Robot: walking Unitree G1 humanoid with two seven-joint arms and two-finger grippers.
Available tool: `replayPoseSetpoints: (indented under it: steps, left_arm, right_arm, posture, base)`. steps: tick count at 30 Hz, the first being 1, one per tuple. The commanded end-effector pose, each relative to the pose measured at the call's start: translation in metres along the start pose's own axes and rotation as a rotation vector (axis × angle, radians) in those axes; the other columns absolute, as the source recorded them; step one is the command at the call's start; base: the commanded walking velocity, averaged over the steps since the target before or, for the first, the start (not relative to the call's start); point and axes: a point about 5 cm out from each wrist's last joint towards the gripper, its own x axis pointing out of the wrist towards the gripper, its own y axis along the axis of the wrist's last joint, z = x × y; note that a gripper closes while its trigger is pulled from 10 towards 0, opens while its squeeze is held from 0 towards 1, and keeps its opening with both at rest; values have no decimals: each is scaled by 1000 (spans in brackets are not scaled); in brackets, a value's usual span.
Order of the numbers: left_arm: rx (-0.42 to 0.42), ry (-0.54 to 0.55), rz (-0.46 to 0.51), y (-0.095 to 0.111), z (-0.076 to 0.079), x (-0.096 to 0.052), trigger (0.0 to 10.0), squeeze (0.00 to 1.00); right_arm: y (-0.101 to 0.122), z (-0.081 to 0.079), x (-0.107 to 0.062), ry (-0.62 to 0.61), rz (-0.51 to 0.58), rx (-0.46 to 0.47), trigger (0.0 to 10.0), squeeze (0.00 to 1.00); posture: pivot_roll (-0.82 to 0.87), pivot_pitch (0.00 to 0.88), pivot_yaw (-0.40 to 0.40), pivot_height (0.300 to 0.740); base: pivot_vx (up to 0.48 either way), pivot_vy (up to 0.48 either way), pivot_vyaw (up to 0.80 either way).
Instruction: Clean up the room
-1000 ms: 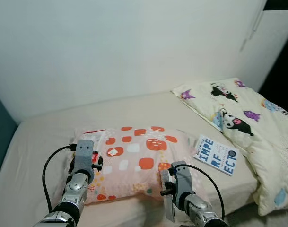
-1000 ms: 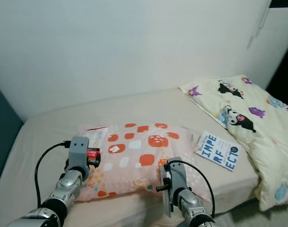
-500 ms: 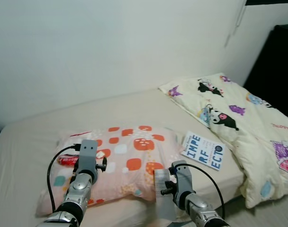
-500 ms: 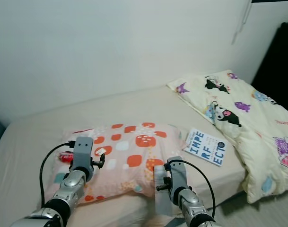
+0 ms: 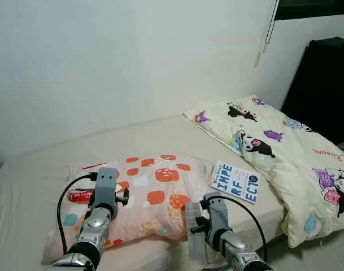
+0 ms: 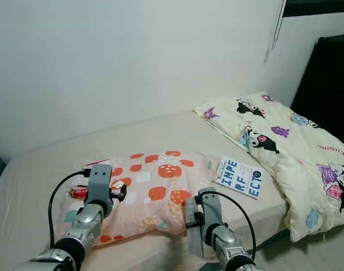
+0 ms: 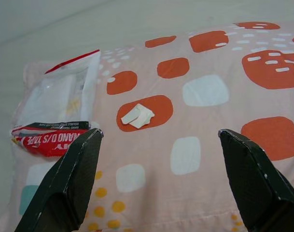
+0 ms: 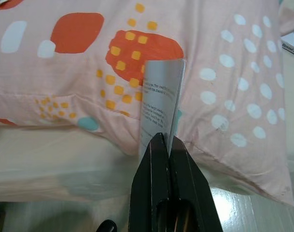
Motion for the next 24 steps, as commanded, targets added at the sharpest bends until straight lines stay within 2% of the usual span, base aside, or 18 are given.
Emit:
replayPoseSetpoints:
  steps: [1,5,8,9,12,14,15,16,17,20,24]
  left_arm:
    - [-15,5,-14,-4,-1,-1,10000,0]
    - [-14,-15,-38,-9,3,-3,10000,0]
    - [89,-51,-92,-24,5,-9,10000,0]
    - [89,-51,-92,-24,5,-9,10000,0]
    - [46,17,-176,-42,-12,-17,10000,0]
    - [36,54,-212,-50,-23,-21,10000,0]
    - [36,54,-212,-50,-23,-21,10000,0]
    - [12,98,-257,-60,-35,-27,10000,0]
    - [-1,118,-280,-66,-40,-31,10000,0]
    - [-43,154,-319,-77,-46,-39,10000,0]
    - [-54,163,-338,-82,-47,-43,10000,0]
  right_arm:
    - [-4,-3,0,7,-17,1,10000,0]
    - [-7,2,-2,-18,-30,5,10000,0]
    - [-23,13,-9,-87,-89,17,10000,0]
    - [-23,13,-9,-87,-89,17,10000,0]
    - [-43,24,-20,-155,-160,48,10000,0]
    - [-51,25,-23,-167,-192,57,10000,0]
    - [-51,25,-23,-167,-192,57,10000,0]
    - [-61,23,-27,-172,-231,52,10000,0]
    - [-66,22,-28,-176,-248,52,10000,0]
    - [-72,22,-31,-182,-267,63,10000,0]
    - [-72,23,-32,-189,-267,73,10000,0]
  posture:
    - [-23,0,-25,740]
    - [-25,4,-25,740]
    - [-25,0,-22,740]
    - [-25,0,-22,740]
    - [-17,0,-27,740]
    - [-14,0,-25,740]
    - [-14,0,-25,740]
    - [-12,1,-31,740]
    - [-10,0,-34,740]
    - [-9,1,-35,740]
    - [-7,0,-35,740]
  base:
    - [0,0,0]
    - [0,0,0]
    - [0,0,0]
    - [0,0,0]
    - [0,0,0]
    - [0,0,0]
    - [0,0,0]
    - [0,0,0]
    - [0,0,0]
    - [0,0,0]
    - [0,0,0]
